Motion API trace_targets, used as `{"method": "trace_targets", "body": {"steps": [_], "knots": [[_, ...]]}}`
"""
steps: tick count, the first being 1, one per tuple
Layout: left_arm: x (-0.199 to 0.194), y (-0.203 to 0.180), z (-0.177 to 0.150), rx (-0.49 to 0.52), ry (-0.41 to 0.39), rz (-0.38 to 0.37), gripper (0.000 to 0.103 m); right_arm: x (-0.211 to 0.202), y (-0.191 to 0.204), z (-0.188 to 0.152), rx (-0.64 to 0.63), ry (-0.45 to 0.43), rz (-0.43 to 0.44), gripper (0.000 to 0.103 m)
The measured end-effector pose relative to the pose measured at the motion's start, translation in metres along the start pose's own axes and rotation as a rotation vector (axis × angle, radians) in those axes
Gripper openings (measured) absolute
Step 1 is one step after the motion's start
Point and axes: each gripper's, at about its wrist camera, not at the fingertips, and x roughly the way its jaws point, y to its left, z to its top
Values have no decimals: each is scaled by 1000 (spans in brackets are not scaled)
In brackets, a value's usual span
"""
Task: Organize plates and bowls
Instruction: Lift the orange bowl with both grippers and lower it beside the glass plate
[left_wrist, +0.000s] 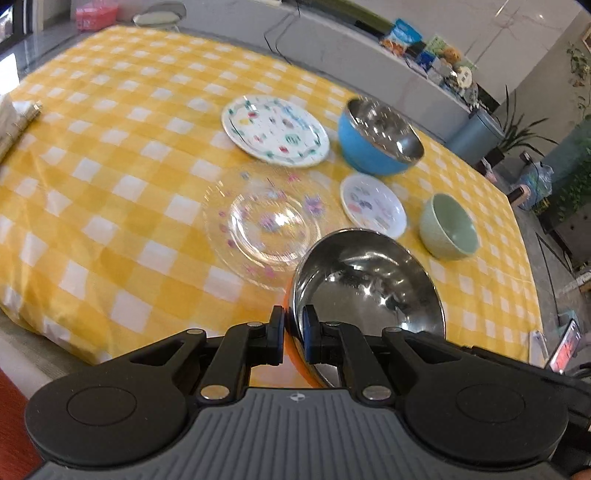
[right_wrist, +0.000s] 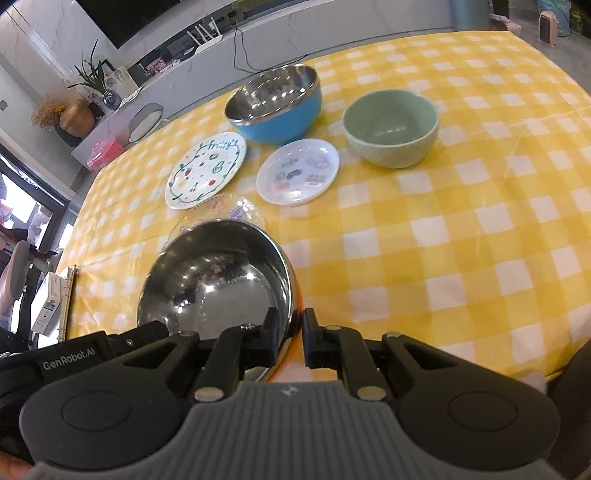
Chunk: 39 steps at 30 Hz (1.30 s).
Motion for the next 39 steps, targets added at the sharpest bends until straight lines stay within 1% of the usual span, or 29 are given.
{"method": "trace_targets", "body": {"steps": [4,8,14,18,22,27,33,39], "knots": [[8,-8,-7,12,28,-15,10,-5,-12,2,20,-8,-21,11],[12,-11,-11,16,41,-10,10,-2,-20,1,39,1,-28,11],[11,-13,-11,17,29,-2,10,1,-20,1,35,2,-26,11],[12,-15,-11,32,3,14,10,4,-20,0,46,-3,-18,11],[12,-14,-9,36,-5,7,10,5,-22,-1,46,-5,-12,11],[13,-18,-8,64,-23,36,10,8,-20,-2,50,-14,-8,11],[13,-14,-1,62,-40,69,8,14,-13,0,64,-9,3,11],[17,-6,17,47,-53,94,8,26,-2,9,74,0,22,11]]}}
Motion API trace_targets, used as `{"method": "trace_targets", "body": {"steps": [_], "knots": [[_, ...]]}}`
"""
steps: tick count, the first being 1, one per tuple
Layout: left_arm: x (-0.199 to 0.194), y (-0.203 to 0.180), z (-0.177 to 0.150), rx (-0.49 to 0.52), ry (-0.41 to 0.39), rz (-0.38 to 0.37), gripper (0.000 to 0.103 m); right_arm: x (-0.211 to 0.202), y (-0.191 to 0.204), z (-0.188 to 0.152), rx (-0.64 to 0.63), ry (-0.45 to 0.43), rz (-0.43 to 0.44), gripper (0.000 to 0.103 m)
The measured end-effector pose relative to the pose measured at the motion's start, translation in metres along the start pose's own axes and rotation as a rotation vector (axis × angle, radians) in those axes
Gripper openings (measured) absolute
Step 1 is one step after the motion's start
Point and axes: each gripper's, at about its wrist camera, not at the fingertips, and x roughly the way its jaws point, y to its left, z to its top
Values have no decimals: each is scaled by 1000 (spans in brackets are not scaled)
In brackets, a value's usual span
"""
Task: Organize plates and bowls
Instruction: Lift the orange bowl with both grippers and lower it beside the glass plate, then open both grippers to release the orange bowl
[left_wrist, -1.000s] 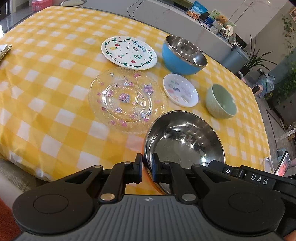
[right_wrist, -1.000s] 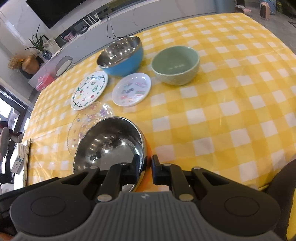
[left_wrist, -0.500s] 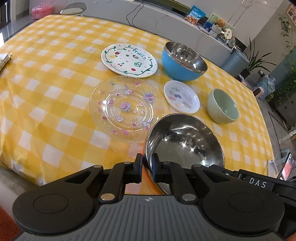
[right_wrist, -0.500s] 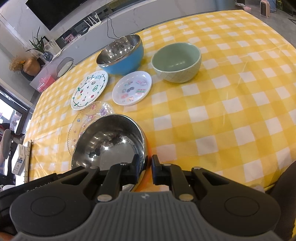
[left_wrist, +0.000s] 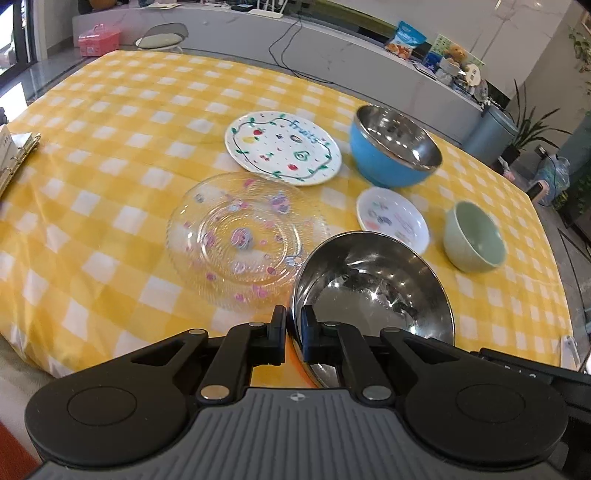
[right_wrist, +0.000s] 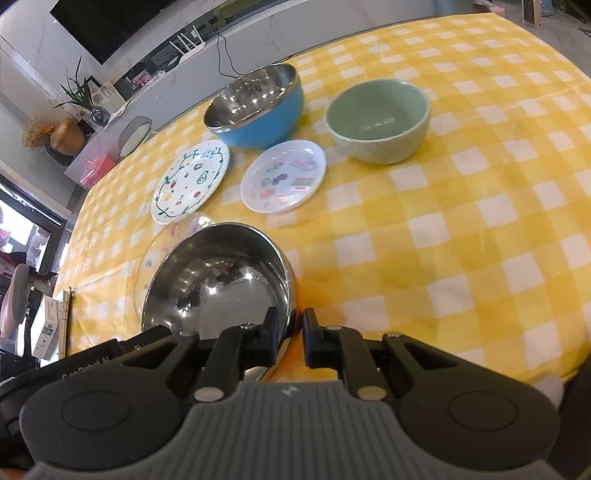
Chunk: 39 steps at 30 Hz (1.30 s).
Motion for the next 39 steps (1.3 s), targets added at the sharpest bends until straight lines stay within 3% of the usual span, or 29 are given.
{"method": "trace_targets", "body": {"steps": [9,23,26,28,29,39], "knots": [[13,5,18,-20,18,6,8,16,10,22,1,-1,0,11],[6,3,9,-26,75,-41,10,4,0,18,-11,32,-4,12],[5,3,10,-31,72,-48,16,1,-1,18,-17,30,10,16],[2,2,11,-29,62,-51,29,-3,1,17,-33,16,4,35],[-1,1,12,-27,51,-53,32,-6,2,17,-46,2,-4,37],[-32,-26,48,91,-47,-108,47,-35,8,42,-114,-123,-42,49]]}}
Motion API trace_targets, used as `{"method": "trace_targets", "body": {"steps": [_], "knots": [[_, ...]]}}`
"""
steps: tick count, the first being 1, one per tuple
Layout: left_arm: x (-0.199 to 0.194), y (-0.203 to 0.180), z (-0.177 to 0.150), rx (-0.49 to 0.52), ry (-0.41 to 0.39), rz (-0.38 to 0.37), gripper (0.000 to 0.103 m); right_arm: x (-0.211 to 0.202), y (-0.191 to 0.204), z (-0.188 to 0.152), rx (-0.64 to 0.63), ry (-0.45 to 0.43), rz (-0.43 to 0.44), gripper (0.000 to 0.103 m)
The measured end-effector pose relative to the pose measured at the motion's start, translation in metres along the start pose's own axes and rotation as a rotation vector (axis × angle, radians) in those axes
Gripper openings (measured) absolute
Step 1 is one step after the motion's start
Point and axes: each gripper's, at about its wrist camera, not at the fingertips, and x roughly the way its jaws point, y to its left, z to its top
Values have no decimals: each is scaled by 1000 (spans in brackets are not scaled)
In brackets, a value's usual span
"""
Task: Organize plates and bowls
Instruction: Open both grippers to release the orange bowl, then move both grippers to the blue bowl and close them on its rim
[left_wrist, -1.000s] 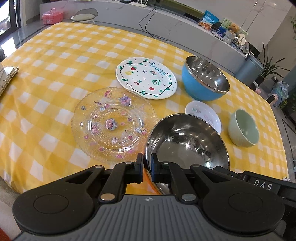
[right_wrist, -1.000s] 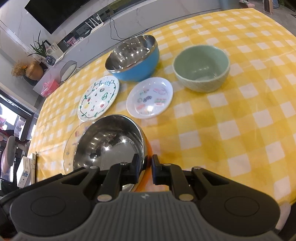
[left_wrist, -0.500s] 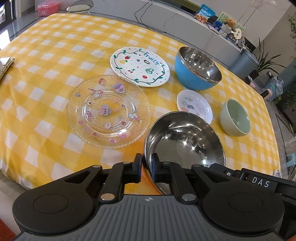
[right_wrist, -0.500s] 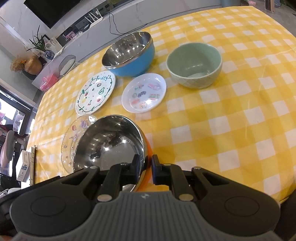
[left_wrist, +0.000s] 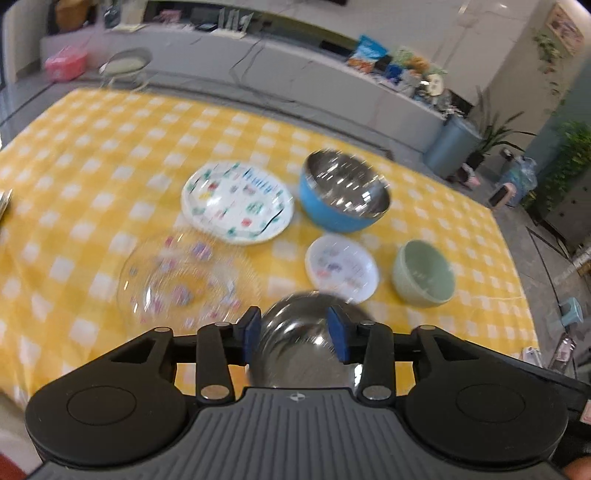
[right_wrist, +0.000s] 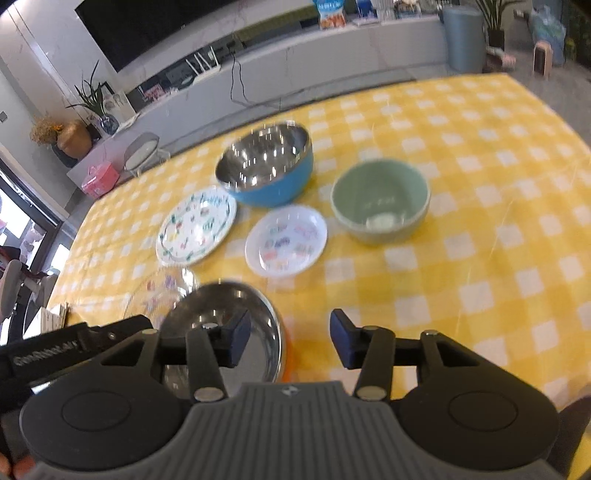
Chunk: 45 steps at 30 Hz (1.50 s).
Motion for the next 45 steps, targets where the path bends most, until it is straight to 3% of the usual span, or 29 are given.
{"method": "trace_targets", "body": {"steps": [6,8,12,26,35,41,45], "knots": [[1,-17,29,104,-43,-24,55,-2,7,30,-20,-55,-13,55],[4,-19,38,118,-53,-28,58,0,10,40,-28,-74,-13,63],[13,-17,56,122,-90,-40,70,5,13,58,-38,-100,-14,66],[85,2,110,30,-44,-133,71,59,2,112,-39,-106,-42,64],[147,-5,122,49,-4,-71,68,110,3,137,-38,-65,-65,54],[175,-5,118,46,26,-49,67,145,2,143,-58,-17,-94,39],[184,-6,116,47,48,-43,55,159,-3,143,-51,8,-98,28]]}}
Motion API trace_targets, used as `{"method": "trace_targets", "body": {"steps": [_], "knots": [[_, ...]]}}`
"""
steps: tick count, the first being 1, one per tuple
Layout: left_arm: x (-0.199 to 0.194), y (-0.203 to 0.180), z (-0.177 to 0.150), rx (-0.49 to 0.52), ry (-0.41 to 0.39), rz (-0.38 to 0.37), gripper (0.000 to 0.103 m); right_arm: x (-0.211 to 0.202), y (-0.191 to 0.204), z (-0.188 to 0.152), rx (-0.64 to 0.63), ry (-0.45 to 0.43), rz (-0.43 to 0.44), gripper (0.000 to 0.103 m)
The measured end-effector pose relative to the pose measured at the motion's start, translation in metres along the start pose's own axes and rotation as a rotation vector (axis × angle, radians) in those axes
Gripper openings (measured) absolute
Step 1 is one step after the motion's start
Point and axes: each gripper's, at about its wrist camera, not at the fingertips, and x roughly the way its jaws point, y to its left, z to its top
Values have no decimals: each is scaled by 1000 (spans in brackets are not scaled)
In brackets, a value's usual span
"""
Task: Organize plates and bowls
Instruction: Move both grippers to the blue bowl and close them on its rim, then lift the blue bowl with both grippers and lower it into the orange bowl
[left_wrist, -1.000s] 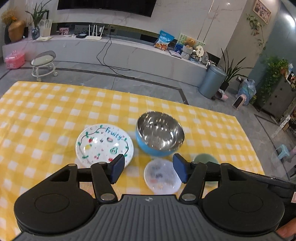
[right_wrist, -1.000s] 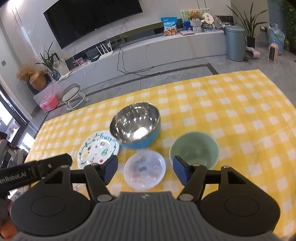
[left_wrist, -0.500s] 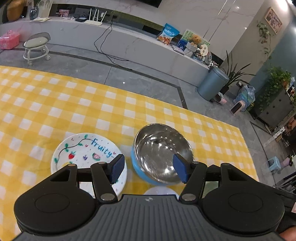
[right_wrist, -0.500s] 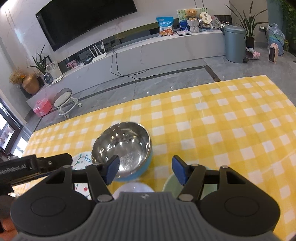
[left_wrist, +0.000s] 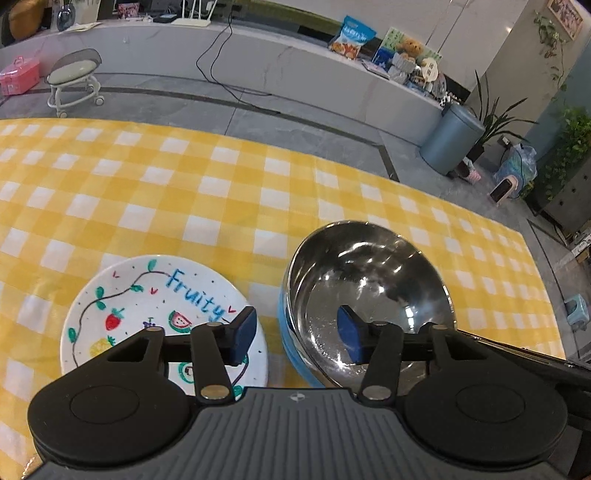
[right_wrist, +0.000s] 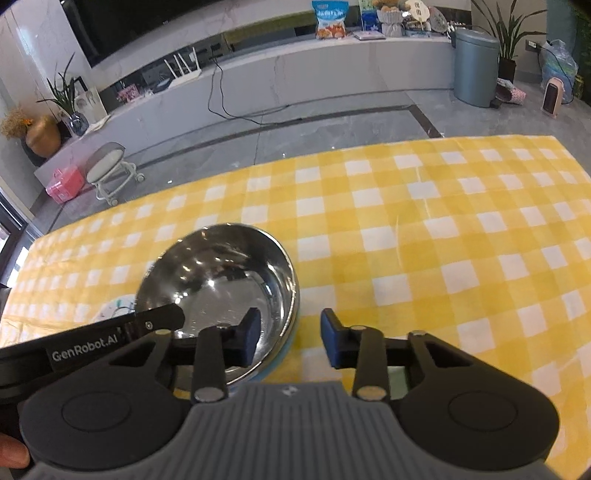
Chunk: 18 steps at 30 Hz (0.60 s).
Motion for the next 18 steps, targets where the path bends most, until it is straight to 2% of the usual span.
{"method": "trace_targets", "body": {"steps": [4,5,7,12,18], "knots": [[2,-2,-1,0,13,0,30,6,-2,-3,19,18,27,17],[2,-4,0,4,16,2,29,6,-1,-3,20,18,29,16],[1,-6,0,17,18,13,19,5,-1,-5,22,17,23,16],[-5,-11,0,32,28,43,14,-1,3,-4,42,24,10,13],[-29,-12,0,39,19,49,13,-22,3,-4,54,17,32,11]]}}
